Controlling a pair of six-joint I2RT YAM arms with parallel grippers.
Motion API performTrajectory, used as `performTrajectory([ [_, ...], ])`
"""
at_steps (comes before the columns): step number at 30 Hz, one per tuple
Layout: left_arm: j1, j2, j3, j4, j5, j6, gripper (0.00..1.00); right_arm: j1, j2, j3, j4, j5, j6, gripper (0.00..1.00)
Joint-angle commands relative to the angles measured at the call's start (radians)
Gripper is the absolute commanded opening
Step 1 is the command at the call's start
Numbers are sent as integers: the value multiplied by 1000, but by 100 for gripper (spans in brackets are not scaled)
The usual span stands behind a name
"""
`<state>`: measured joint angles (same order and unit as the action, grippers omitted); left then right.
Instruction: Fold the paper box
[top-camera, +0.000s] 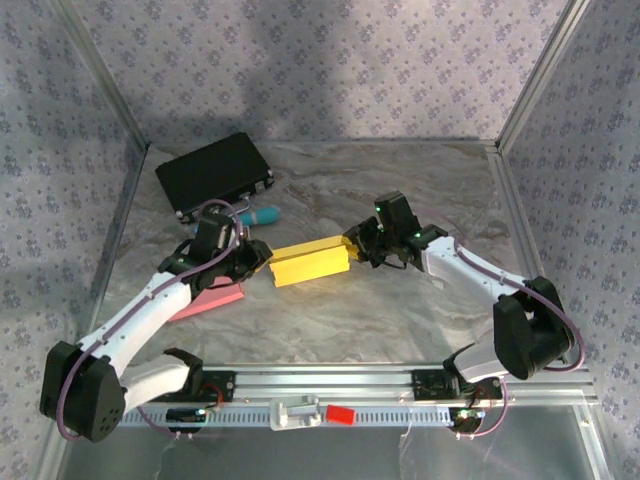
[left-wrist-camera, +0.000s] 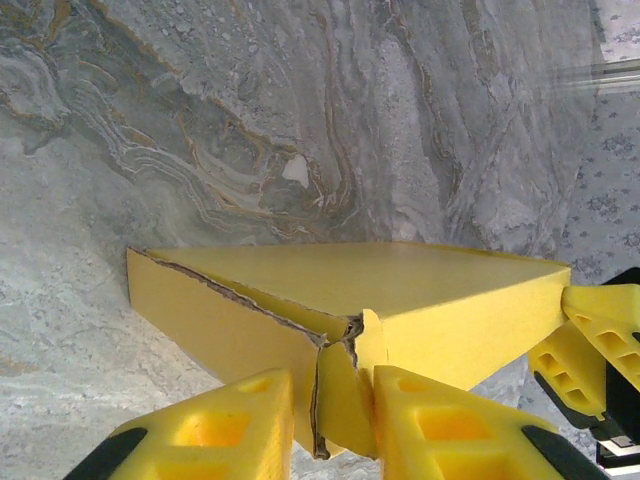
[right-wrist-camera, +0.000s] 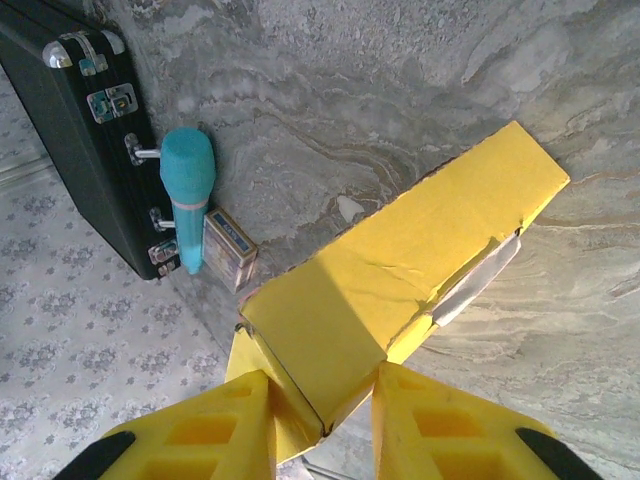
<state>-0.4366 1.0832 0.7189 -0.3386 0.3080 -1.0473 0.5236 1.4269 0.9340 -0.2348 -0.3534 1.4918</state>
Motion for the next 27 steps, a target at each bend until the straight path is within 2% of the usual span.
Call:
performTrajectory([
  [1, 19, -20, -33, -66, -15, 29, 26, 6, 44, -23, -155, 37, -12, 28],
  [14, 30, -22, -77, -76, -7, 66, 24, 4, 47, -20, -173, 37, -18, 28],
  [27, 38, -26, -132, -67, -8, 87, 14, 4, 62, -9, -182, 37, -20, 28],
])
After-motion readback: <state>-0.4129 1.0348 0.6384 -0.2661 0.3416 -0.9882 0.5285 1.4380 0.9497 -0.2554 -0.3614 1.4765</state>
